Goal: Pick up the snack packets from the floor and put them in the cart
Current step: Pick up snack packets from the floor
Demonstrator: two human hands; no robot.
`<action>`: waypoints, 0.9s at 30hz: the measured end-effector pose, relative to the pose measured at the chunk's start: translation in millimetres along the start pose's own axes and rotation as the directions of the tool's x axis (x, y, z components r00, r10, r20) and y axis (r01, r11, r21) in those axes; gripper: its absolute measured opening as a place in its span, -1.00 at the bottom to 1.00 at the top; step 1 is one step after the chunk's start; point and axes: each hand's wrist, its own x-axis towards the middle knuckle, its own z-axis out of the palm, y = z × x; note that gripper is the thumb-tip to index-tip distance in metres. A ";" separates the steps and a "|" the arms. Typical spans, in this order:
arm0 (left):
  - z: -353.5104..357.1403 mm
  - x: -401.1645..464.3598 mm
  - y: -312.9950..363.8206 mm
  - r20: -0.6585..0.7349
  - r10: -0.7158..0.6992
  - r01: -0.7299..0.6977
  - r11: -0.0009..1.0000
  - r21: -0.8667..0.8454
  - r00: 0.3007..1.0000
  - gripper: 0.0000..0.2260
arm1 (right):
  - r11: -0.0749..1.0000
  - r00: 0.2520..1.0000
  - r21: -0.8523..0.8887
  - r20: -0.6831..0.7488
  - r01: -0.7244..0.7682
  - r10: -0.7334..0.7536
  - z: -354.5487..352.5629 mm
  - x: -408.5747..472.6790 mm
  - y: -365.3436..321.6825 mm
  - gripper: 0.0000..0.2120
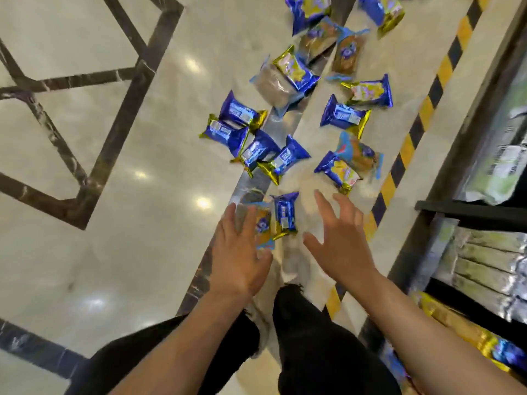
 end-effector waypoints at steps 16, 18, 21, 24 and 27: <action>218.7 128.5 -126.1 0.034 -0.078 0.079 0.996 -0.041 0.996 -0.14 | 0.992 0.997 0.124 0.075 0.013 -0.022 236.0 133.5 94.7 -0.13; 226.8 133.6 -133.9 -0.019 -0.071 0.070 0.995 -0.065 0.997 -0.11 | 0.988 0.998 0.149 0.057 0.029 -0.038 249.2 137.6 95.5 -0.12; 235.2 138.4 -141.5 -0.106 -0.069 0.063 0.996 -0.060 0.992 -0.07 | 0.982 0.999 0.187 -0.020 0.028 -0.025 260.1 142.2 91.8 -0.10; 241.7 138.1 -139.9 -0.193 -0.055 0.046 0.998 -0.051 0.980 -0.11 | 0.981 0.995 0.189 -0.097 0.032 -0.014 270.0 141.6 87.5 -0.11; 242.0 139.5 -137.1 -0.208 -0.066 0.062 0.998 -0.027 0.976 -0.15 | 0.972 0.990 0.236 -0.140 0.014 0.020 276.6 139.4 82.4 -0.15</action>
